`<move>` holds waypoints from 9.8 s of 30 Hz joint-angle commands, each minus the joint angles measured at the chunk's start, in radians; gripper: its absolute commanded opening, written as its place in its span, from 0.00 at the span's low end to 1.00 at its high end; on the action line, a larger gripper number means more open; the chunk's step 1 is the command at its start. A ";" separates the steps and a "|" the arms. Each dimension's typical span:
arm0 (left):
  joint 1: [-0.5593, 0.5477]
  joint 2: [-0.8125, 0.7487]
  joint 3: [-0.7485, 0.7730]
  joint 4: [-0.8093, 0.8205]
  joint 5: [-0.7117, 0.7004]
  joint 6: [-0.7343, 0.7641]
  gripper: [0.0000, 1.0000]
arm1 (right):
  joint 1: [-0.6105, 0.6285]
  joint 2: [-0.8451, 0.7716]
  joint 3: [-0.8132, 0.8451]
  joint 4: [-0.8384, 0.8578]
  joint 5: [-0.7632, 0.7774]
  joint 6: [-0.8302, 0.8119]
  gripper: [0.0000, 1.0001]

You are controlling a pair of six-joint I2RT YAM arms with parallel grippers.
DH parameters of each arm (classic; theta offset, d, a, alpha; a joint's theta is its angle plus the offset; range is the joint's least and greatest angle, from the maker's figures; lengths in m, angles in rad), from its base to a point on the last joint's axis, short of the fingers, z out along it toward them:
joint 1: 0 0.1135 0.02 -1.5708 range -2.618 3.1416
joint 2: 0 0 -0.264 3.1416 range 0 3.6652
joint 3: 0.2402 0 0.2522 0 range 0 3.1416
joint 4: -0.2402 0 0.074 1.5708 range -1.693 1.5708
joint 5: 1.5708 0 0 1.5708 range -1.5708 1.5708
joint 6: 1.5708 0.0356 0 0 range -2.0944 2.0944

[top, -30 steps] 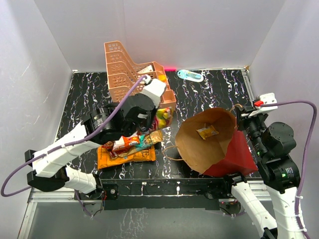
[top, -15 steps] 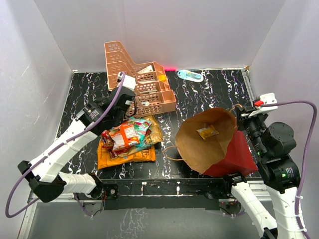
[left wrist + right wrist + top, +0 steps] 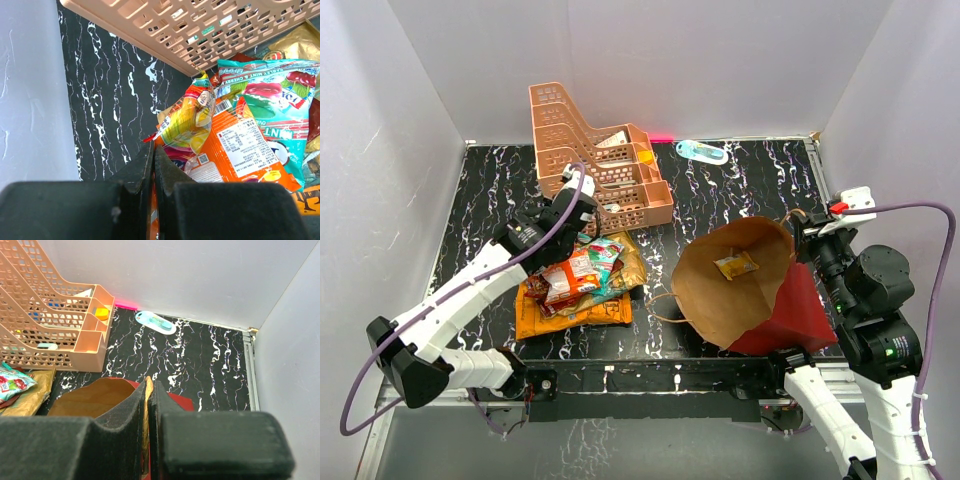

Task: Take the snacks out of the paper bag
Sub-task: Place the snack at the center of the board, then take out the snack from the paper bag, then place the snack at the center of the board, then reset both arms

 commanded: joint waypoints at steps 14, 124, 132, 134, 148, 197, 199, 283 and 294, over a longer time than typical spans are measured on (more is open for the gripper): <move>0.003 0.049 -0.145 0.061 0.462 -0.148 0.00 | 0.002 0.000 0.019 0.091 -0.015 0.010 0.08; -0.466 0.621 -0.064 1.106 0.379 0.516 0.17 | 0.002 0.001 -0.006 0.079 -0.268 -0.069 0.08; -0.466 0.428 -0.094 1.026 0.567 0.391 0.13 | 0.002 0.092 0.001 0.147 -0.139 -0.052 0.08; -0.466 0.388 -0.090 0.991 0.580 0.373 0.13 | 0.002 0.125 0.015 0.157 -0.109 -0.045 0.08; -0.465 -0.113 -0.051 0.725 0.551 0.193 0.15 | 0.002 0.297 0.116 0.234 -0.108 0.284 0.08; -0.093 -0.161 -0.322 0.329 0.100 0.037 0.21 | -0.459 0.761 0.468 -0.061 -0.098 0.249 0.95; -0.088 -0.157 -0.374 0.364 0.086 0.061 0.21 | -0.459 0.742 0.487 -0.075 -0.117 0.263 0.98; 0.276 -0.131 0.376 0.526 0.537 -0.033 0.98 | 0.033 0.247 0.492 -0.161 -0.162 0.201 0.98; 0.275 -0.438 0.288 0.606 0.594 0.052 0.98 | 0.031 0.235 0.750 -0.226 -0.051 0.237 0.98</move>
